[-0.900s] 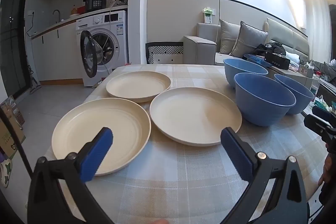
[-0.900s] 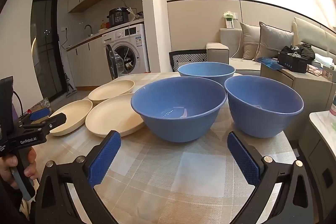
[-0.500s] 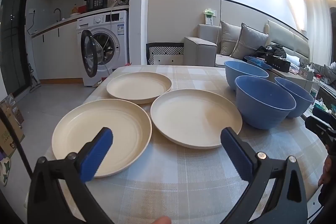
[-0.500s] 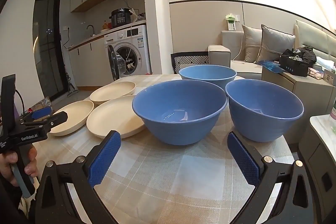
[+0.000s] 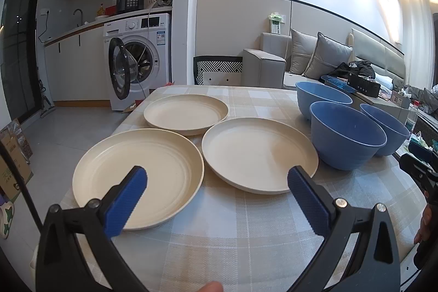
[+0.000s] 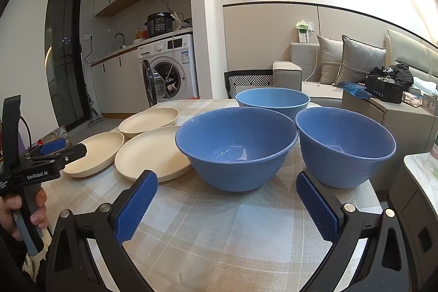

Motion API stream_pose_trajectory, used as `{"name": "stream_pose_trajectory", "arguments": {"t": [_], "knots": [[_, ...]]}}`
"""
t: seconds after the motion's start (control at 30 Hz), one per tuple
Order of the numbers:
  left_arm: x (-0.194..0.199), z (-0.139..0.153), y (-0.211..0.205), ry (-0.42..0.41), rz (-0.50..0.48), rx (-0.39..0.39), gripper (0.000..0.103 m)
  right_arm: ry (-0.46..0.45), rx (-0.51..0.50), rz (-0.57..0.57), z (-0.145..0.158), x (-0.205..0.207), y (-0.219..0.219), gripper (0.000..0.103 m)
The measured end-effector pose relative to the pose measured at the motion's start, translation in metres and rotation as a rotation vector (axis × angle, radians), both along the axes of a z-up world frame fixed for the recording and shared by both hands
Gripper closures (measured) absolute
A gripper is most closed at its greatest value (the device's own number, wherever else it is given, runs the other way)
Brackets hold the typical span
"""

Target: Organize plates and bowls

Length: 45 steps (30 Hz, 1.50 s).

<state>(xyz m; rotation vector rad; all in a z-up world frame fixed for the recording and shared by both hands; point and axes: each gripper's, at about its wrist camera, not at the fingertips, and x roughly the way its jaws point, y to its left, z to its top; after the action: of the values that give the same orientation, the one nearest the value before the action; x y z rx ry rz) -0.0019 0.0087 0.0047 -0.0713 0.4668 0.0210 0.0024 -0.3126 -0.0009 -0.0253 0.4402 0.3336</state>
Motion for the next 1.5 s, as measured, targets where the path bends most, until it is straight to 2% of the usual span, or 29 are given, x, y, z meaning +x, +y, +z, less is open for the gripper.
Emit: {"name": "stream_pose_trajectory", "arguments": {"t": [1.5], "knots": [[-0.0045, 0.0090, 0.0001, -0.010, -0.004, 0.003, 0.000, -0.024, 0.022, -0.013, 0.0045, -0.0050, -0.0087, 0.000]]}}
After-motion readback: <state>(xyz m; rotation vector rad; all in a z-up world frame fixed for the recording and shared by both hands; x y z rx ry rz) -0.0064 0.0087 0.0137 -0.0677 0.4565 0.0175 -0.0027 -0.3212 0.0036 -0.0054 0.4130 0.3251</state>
